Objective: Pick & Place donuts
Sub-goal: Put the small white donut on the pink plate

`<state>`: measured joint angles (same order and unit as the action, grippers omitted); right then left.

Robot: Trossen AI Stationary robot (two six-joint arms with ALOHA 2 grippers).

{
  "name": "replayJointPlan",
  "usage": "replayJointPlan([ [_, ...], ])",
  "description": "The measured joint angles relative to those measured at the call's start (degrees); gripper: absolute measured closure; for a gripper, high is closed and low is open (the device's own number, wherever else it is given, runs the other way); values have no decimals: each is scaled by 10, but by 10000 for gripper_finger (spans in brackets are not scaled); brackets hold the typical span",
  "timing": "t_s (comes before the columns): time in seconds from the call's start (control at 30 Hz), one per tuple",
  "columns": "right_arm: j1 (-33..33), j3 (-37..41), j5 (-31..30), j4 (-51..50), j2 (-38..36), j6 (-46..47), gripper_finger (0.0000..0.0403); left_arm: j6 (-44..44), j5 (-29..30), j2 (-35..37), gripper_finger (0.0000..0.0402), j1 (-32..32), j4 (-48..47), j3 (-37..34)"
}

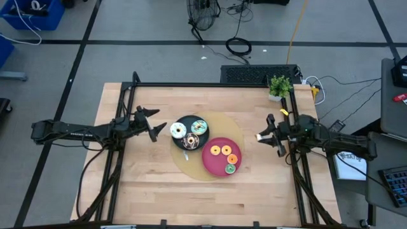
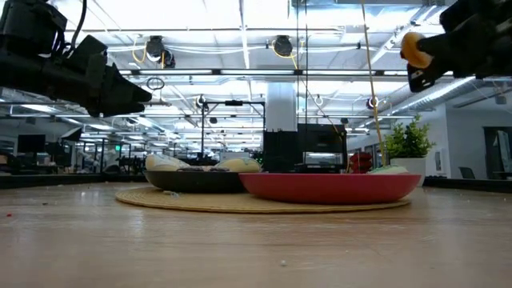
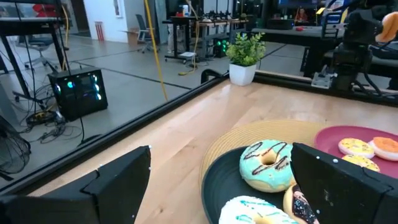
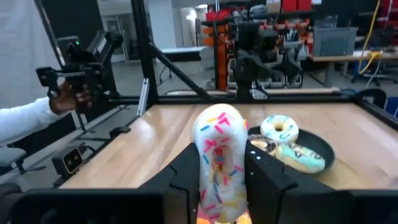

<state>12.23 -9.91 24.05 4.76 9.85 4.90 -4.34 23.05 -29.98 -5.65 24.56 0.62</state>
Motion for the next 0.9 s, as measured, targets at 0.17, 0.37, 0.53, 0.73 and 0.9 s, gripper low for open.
replayJointPlan([
  [0.17, 0, 0, -1, -51, -76, 1, 330, 0, 0, 0, 21, 0, 0, 0],
  [0.37, 0, 0, 0, -67, -94, 4, 336, 0, 0, 0, 21, 0, 0, 0],
  [0.53, 0, 0, 3, -66, -94, 5, 335, 0, 0, 0, 21, 0, 0, 0],
  [0.73, 0, 1, 36, -62, -94, 11, 336, 0, 0, 0, 21, 0, 1, 0],
  [0.9, 0, 24, 117, -2, -94, 32, 337, 0, 0, 0, 20, 0, 1, 0],
])
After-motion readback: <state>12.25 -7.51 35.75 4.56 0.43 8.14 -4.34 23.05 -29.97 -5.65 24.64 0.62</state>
